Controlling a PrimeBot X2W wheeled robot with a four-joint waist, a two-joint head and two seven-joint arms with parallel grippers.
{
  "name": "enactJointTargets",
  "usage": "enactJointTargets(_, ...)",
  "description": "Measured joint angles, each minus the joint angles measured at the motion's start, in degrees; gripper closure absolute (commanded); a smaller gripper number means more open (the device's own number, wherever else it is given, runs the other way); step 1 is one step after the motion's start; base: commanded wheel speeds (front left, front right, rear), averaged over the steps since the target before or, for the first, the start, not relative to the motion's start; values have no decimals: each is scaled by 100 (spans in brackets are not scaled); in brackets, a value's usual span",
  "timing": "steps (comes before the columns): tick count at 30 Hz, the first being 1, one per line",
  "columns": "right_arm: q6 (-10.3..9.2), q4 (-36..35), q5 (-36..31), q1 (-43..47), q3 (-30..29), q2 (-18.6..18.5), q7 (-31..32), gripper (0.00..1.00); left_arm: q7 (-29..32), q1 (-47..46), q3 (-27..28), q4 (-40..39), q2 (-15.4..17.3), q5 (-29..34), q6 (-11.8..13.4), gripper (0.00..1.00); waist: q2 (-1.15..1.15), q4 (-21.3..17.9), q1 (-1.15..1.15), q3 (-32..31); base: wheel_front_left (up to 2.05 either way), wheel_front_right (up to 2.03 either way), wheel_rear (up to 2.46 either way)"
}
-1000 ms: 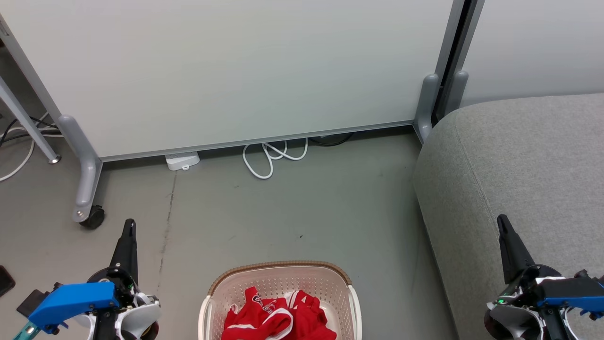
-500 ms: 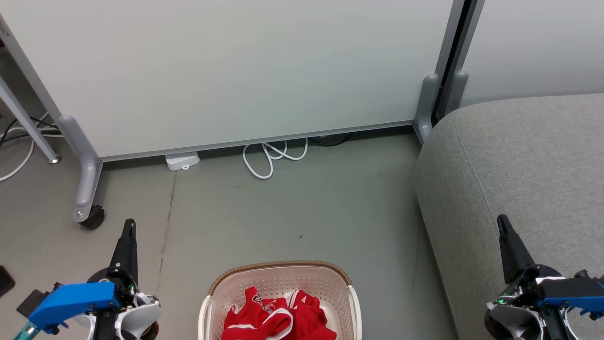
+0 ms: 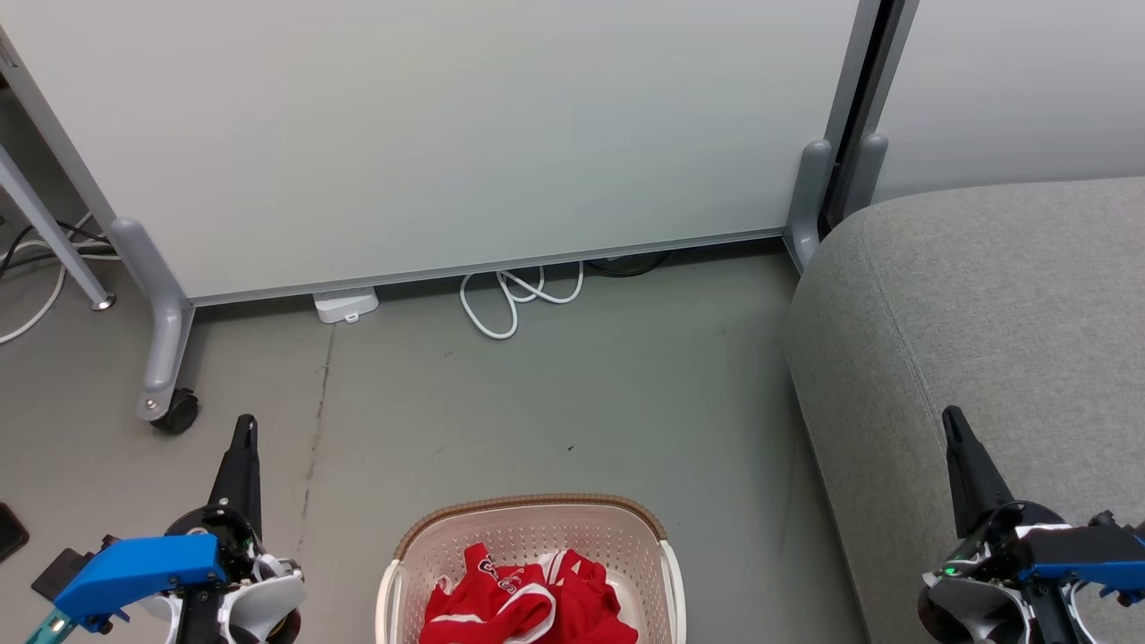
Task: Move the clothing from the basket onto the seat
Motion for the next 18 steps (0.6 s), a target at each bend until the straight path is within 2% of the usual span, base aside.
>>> enactJointTargets(18,0,0,0,0,0,0,-1,100,0,0,0,0,0,0,0,100,0,0,0,0,0,0,0)
